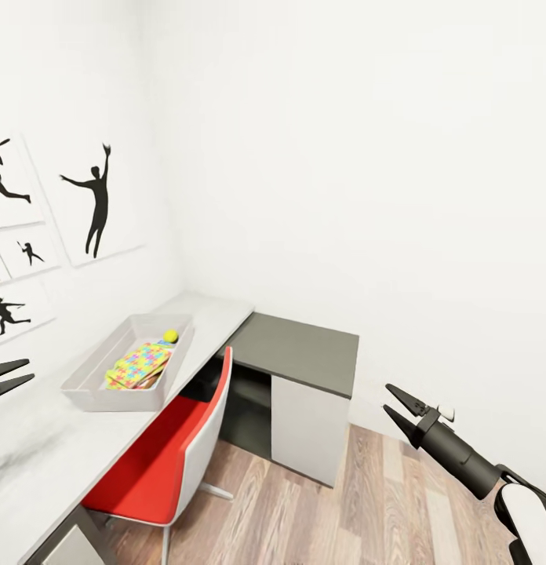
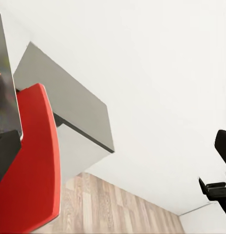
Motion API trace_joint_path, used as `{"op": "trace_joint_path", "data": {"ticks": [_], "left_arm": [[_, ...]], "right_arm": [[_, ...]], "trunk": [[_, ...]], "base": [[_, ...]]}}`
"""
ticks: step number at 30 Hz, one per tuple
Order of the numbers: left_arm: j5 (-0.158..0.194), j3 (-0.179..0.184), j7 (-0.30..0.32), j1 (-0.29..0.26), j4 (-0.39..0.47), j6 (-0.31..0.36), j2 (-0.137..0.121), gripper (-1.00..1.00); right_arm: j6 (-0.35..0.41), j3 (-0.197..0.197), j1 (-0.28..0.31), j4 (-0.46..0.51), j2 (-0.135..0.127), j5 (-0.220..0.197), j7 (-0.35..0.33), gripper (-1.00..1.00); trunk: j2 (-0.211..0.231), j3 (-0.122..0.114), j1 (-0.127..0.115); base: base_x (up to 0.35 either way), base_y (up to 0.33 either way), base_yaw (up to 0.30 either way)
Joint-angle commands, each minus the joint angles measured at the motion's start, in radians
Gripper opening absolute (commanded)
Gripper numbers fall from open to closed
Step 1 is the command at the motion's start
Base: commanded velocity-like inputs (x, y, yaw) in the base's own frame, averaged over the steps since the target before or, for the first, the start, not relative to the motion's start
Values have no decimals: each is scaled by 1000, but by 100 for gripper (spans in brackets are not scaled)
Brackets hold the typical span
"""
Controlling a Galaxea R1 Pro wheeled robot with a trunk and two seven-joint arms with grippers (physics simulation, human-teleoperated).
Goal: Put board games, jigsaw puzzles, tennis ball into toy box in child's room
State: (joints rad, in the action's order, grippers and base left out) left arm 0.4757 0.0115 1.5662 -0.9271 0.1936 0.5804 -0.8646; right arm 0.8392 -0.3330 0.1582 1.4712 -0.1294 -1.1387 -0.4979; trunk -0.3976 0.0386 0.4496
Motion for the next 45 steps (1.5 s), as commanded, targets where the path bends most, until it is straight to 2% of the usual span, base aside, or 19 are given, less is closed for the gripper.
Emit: {"op": "trace_joint_path", "data": {"ticks": [1, 17, 45], "left_arm": [[-1, 2, 5, -1, 0, 10, -1, 100], [0, 2, 5, -1, 0, 10, 1, 100], [-2, 2, 5, -1, 0, 10, 1, 100]], "right_arm": [[6, -1, 1, 0, 0, 0, -2, 100], [5, -1, 1, 0, 0, 1, -2, 100], [-20, 0, 1, -16, -1, 2, -2, 100]], "trunk": [[-2, 1, 0], [-2, -18, 0], [-2, -53, 0]], "base": [[-198, 0, -210], [-169, 0, -210], [-106, 0, -210]]}}
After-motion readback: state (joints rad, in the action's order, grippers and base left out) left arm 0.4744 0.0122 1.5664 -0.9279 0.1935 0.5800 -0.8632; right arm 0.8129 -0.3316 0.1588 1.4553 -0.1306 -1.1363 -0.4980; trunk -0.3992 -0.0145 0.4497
